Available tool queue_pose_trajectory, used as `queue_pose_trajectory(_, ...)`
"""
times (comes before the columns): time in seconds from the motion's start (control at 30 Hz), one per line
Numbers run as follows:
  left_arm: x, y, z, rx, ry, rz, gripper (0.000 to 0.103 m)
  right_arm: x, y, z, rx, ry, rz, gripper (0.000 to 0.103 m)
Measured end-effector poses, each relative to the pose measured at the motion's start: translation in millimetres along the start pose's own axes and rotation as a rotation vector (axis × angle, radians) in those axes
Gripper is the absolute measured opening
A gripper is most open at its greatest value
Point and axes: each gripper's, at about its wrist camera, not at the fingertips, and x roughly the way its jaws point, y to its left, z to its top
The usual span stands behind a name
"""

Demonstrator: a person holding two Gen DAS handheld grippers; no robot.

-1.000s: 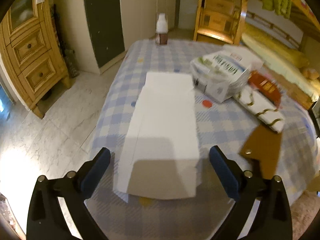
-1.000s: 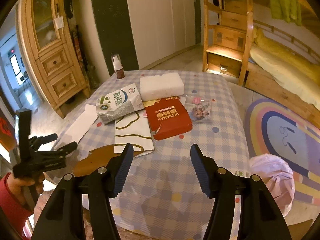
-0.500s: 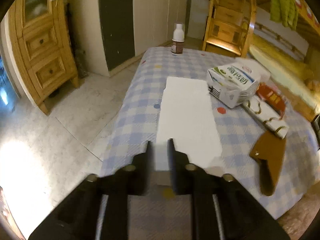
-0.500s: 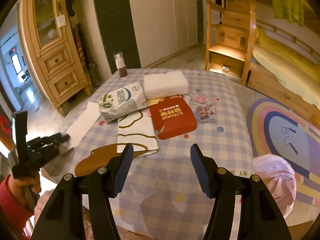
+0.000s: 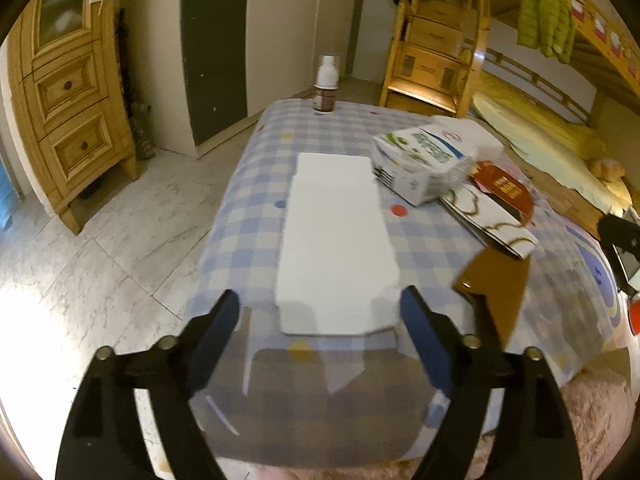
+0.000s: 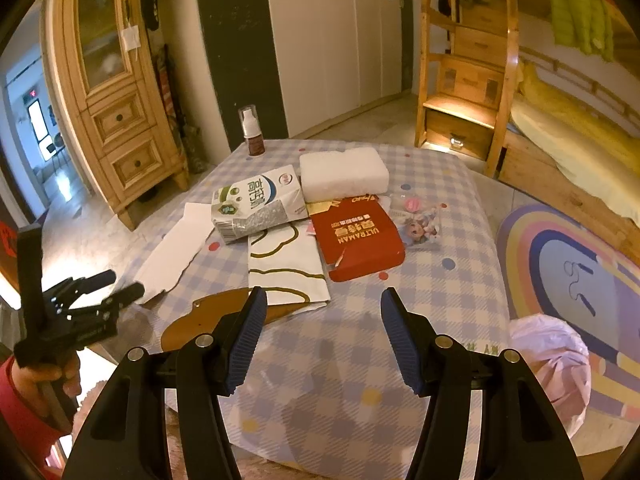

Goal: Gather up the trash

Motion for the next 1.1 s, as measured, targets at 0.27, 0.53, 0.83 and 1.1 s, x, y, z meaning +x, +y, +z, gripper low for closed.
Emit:
queue_pose_trajectory(0.27, 11.7, -9.3, -5.6, 0.035, 0.006, 0.028, 0.074, -2.9, -2.7, -3.8, 0.000, 0.000, -0.005, 0.060)
queue_pose_trajectory(0.53, 7.2, 4.9, -2.8, -0.013, -0.005, 0.006, 0.057, -4.2, -1.8, -5.0, -0.004, -0.003, 0.001, 0.060)
queue_pose_trajectory(0.83, -4.0, 9.0, -1.2, -0.019, -0.035, -0.009, 0.048, -6.9, 7.8, -2.7, -0.015, -0.010, 0.009, 0.060)
queue_pose_trajectory(1.1, -2.3, -3.2, 1.3, 0.033, -0.024, -0.047, 0.043, -7.0, 8.2, -2.9, -0.010, -0.009, 0.010, 0.060)
